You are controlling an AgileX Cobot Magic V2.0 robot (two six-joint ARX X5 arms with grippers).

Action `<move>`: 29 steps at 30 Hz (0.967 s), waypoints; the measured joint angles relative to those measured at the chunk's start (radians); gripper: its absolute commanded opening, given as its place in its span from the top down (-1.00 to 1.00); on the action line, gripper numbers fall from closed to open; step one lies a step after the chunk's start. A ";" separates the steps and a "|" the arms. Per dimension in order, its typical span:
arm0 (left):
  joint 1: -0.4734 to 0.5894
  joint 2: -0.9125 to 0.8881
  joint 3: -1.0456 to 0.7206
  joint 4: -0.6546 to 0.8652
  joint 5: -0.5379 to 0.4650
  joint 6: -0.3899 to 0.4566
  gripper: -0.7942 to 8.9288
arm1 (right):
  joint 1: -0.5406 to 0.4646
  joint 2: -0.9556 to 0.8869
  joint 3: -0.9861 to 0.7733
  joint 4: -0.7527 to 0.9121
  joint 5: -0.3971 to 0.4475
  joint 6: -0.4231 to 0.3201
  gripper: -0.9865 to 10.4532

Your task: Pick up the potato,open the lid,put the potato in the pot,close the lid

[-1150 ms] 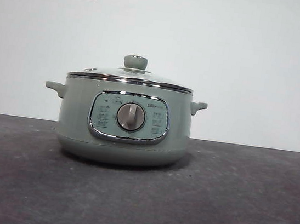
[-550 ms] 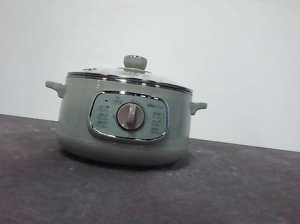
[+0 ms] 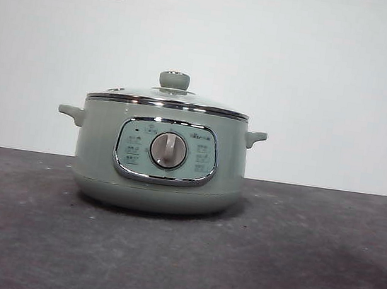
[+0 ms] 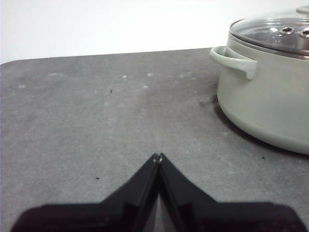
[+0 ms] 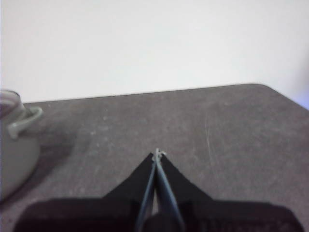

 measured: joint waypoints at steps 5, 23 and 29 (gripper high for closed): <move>0.000 0.009 0.000 0.000 0.000 0.000 0.84 | -0.002 0.015 -0.063 0.002 0.000 -0.001 0.83; 0.000 0.018 0.000 0.000 0.000 0.000 0.84 | -0.002 0.003 -0.095 -0.046 0.000 0.000 0.83; 0.000 0.018 0.000 0.000 0.000 0.000 0.84 | -0.002 0.003 -0.095 -0.046 0.000 0.000 0.83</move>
